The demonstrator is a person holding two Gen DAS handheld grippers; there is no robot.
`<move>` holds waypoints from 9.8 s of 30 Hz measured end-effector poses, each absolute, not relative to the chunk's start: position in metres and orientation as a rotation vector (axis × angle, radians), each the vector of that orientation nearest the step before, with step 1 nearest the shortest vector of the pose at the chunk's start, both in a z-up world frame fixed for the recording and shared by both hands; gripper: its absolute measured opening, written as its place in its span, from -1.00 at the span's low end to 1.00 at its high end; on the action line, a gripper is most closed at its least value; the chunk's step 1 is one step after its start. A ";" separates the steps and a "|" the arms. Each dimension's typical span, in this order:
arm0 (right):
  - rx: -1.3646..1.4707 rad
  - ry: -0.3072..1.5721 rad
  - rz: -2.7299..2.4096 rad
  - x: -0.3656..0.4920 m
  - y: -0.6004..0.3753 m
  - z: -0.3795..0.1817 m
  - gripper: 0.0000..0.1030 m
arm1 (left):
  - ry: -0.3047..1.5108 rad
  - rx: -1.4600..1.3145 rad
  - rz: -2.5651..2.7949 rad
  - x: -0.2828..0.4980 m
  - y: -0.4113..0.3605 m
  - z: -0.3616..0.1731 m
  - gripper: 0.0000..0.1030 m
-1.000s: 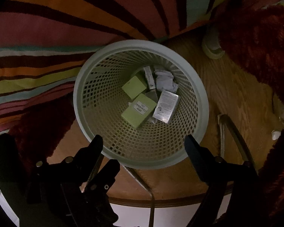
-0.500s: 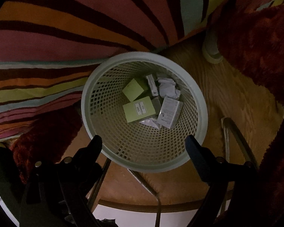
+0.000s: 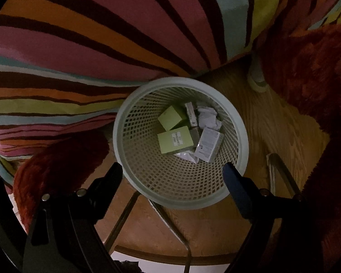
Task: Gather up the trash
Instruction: 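Hold both open tools above the wastebasket, then raise them toward the bed, then move both open tools toward the white bag and crumpled paper on the bed, then grasp the white plastic bag with the left tool while the right tool grasps crumpled paper, then lift both held items off the bed and carry them toward the wastebasket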
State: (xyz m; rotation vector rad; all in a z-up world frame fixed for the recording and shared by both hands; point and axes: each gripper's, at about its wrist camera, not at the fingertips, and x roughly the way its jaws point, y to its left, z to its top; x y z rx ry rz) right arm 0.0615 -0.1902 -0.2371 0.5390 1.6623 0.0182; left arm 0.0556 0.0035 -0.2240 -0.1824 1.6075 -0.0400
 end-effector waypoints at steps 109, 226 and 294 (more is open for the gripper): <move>-0.005 0.820 0.218 0.249 -0.189 -0.040 0.84 | 0.939 -0.023 -0.185 0.298 0.010 -0.050 0.76; -0.069 0.936 0.215 0.397 -0.164 -0.053 0.00 | 1.012 -0.085 -0.191 0.475 0.007 -0.060 -0.28; 0.196 0.969 0.157 0.077 -0.210 -0.054 0.00 | 1.100 -0.171 -0.201 0.070 0.042 -0.096 -0.29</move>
